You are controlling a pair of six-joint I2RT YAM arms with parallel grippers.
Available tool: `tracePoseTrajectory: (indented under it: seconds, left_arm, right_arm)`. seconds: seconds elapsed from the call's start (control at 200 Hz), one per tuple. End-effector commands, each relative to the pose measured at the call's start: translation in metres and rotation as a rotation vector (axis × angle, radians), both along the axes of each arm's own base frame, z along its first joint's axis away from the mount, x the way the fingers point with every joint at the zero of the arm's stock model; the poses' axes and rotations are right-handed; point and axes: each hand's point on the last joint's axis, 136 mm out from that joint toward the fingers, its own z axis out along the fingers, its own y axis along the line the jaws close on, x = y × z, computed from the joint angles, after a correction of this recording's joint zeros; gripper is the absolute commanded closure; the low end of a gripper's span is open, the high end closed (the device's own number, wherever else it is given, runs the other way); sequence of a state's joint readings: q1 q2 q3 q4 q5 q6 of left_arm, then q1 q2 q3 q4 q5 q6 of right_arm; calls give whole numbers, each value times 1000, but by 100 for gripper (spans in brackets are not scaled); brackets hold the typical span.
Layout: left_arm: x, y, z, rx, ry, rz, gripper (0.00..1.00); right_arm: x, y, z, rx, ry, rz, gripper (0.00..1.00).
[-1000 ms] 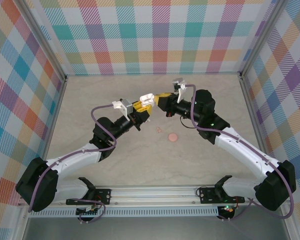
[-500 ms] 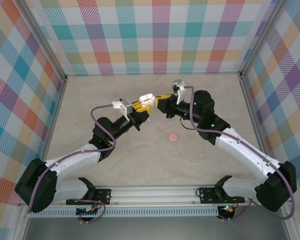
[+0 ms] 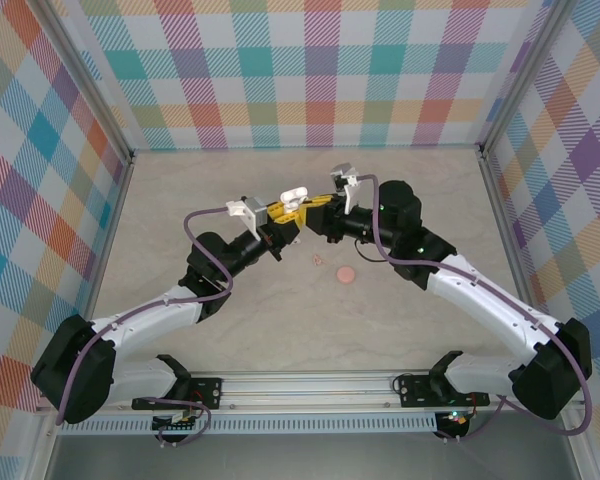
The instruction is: Insert the wireless bluetooth earbuds into the charging case
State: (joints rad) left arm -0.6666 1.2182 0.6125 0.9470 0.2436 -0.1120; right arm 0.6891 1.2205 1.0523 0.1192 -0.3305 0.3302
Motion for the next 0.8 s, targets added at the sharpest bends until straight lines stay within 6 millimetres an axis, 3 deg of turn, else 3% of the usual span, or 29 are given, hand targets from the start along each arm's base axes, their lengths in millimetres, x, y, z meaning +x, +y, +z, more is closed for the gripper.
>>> tracePoseTrajectory:
  seconds: [0.0,0.335,0.565,0.795]
  left_arm:
    - [-9,-5,26,-38,-68,-33,100]
    - [-6,-6,17,0,-53,-19,100]
    - [-7,-7,10,32,-44,-23,100]
    - [-9,-9,10,37,-51,-38,100]
  right_arm:
    - [-2,4,12,3,-26,18,76]
    - [-4,-9,26,2,-50,-41,52]
    - [5,-30,28,-49,-44,-167,52]
    - [12,-30,13,-124,0,-185,63]
